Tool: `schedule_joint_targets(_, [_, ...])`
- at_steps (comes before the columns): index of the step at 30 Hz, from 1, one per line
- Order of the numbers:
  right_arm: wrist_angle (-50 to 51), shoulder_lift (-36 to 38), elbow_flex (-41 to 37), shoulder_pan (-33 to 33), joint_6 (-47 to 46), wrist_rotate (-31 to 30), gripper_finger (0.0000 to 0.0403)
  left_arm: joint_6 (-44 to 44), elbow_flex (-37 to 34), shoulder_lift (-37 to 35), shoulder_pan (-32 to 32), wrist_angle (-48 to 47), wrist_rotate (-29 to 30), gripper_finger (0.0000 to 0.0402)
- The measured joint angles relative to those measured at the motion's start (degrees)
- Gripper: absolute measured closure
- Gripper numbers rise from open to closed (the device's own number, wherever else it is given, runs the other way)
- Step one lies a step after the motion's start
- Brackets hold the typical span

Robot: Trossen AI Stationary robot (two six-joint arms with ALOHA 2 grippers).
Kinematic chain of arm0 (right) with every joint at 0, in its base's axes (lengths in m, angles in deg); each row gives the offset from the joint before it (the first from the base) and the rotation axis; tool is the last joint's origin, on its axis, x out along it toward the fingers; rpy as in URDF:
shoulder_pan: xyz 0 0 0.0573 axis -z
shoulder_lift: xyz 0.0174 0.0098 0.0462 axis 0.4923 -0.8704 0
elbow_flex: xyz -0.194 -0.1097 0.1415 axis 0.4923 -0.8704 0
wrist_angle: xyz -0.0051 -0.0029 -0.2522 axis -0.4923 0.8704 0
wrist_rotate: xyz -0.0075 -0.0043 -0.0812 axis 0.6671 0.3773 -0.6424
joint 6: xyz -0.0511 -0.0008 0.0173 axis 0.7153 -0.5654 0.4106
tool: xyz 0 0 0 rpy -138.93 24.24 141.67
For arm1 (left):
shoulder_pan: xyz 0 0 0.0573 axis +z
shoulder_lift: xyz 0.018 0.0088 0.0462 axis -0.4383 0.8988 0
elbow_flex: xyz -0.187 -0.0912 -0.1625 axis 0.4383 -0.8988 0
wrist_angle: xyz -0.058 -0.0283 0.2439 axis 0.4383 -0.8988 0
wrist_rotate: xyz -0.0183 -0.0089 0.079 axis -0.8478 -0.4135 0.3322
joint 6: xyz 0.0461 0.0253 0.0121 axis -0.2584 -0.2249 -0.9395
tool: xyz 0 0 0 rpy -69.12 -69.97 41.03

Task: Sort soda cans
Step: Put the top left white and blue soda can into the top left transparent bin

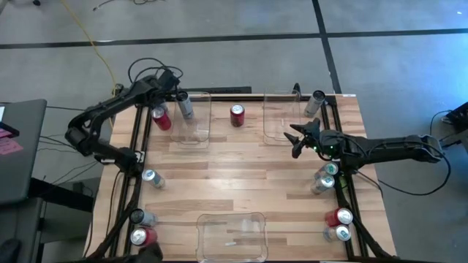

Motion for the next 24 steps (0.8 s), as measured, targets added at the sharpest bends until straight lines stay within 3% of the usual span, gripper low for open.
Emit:
schedule_joint_targets(7, [-0.2,0.0,0.0,0.0,-0.1,0.0,0.0161,-10.0,4.0,-8.4,-1.4,-0.8,0.1,0.0143])
schedule_joint_targets(13, [-1.2,0.0,0.0,0.0,-0.1,0.0,0.0161,-21.0,7.1,-14.5,-2.7,0.1,-5.5,0.0143])
schedule_joint_targets(24, [-1.3,0.0,0.0,0.0,-3.2,0.0,0.0161,-33.6,8.2,-19.1,-9.9,3.9,-6.9,0.0143])
